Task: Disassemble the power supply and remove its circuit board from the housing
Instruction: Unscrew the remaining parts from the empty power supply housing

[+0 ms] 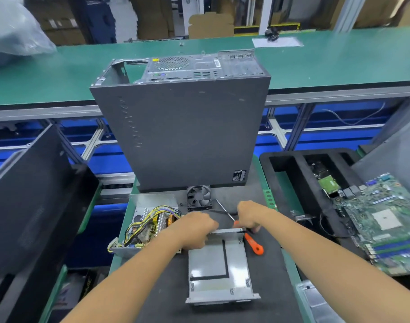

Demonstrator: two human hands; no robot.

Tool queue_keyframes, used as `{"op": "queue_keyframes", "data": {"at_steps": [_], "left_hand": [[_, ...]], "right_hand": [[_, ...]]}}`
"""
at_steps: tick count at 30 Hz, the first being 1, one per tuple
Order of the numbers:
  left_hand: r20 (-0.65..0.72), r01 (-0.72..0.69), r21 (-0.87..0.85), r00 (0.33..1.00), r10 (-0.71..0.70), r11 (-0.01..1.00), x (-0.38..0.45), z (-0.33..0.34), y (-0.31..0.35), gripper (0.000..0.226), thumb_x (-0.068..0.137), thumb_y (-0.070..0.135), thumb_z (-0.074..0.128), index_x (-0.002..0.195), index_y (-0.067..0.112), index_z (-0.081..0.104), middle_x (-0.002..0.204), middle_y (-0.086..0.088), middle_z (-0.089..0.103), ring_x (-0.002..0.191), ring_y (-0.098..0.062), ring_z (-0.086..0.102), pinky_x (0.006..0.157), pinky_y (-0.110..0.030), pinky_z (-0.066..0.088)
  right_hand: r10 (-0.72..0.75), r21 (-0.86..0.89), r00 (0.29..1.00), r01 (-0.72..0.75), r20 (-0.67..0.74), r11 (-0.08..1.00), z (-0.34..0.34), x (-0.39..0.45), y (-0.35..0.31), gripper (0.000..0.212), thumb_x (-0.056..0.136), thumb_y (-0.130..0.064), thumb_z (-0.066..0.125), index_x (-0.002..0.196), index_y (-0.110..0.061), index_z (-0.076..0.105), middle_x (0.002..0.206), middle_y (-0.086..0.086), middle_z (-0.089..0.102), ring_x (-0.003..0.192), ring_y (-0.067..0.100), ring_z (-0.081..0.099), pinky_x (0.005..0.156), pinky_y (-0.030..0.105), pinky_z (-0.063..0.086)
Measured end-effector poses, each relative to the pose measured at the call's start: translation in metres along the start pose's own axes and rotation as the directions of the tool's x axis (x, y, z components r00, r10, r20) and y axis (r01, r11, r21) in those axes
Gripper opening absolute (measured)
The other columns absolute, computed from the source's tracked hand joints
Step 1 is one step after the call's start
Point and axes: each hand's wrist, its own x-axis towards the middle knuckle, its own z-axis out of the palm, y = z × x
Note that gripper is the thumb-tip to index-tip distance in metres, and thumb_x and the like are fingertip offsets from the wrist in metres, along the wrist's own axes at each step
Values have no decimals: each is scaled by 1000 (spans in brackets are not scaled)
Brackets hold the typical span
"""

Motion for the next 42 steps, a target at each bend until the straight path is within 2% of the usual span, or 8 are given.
{"op": "queue_keyframes", "data": {"at_steps": [3, 6, 9, 28, 32, 34, 37, 42], "left_hand": [[-42, -28, 21, 999, 29, 999, 6, -5, 4, 18, 72, 2, 49, 75, 15, 39, 77, -10, 53, 68, -30, 43, 57, -35, 27], [-46, -36, 36, 998, 38, 999, 13, -12, 5, 17, 69, 0, 50, 73, 14, 41, 67, -4, 44, 66, -28, 42, 57, -35, 32], [-76, -15, 33, 997, 17, 999, 25, -20, 4, 15, 70, 1, 50, 76, 13, 45, 78, -9, 56, 73, -30, 50, 60, -32, 30], [-75, 227, -38, 971, -229, 973, 60, -21, -11, 5, 89, 10, 47, 89, 15, 45, 100, -12, 62, 90, -32, 58, 71, -37, 43], [-186, 162, -244, 960, -210, 956, 49, -31, -3, 20, 91, 27, 53, 109, 19, 54, 109, 0, 59, 103, -22, 50, 88, -37, 40], [-332, 120, -338, 913, -238, 934, 34, -33, 4, 26, 92, 32, 53, 116, 24, 54, 111, 6, 58, 104, -17, 46, 93, -37, 37], [-477, 96, -341, 840, -260, 935, 3, -24, 14, 18, 93, 33, 49, 107, 26, 57, 103, 11, 59, 98, -13, 45, 89, -33, 37], [-481, 129, -392, 816, -322, 911, -35, 9, 32, 15, 94, 31, 47, 100, 26, 60, 98, 14, 57, 95, -12, 46, 86, -30, 37]], "right_hand": [[-20, -18, 999, 21, 50, 1000, -1, -5, 4, 25, 81, -10, 61, 61, -5, 49, 31, 5, 52, 55, 31, 67, 64, 37, 60], [32, 83, 999, -35, 33, 996, -10, -13, 16, 21, 77, -17, 69, 69, -3, 55, 54, 15, 60, 40, 28, 63, 49, 35, 58], [91, 146, 995, -84, -39, 986, -17, -20, 34, 23, 82, -19, 65, 71, -5, 51, 60, 14, 59, 37, 26, 62, 39, 27, 49], [82, 248, 996, -90, 42, 965, 19, -33, 67, 12, 88, -19, 53, 84, -10, 45, 95, 13, 57, 67, 28, 59, 44, 23, 41], [93, 299, 995, -80, -29, 951, 28, -33, 64, 14, 89, -20, 52, 90, -10, 42, 96, 13, 55, 51, 23, 55, 43, 24, 40], [91, 296, 992, -61, -85, 953, 34, -33, 61, 18, 90, -22, 53, 94, -10, 41, 103, 14, 56, 67, 27, 58, 53, 27, 42], [87, 280, 985, -42, -151, 959, 44, -32, 59, 19, 91, -24, 52, 95, -11, 39, 113, 17, 58, 91, 30, 55, 68, 29, 39], [127, 324, 970, -55, -206, 944, 52, -33, 59, 19, 91, -25, 51, 93, -12, 37, 110, 14, 60, 88, 28, 51, 69, 31, 38]]}}
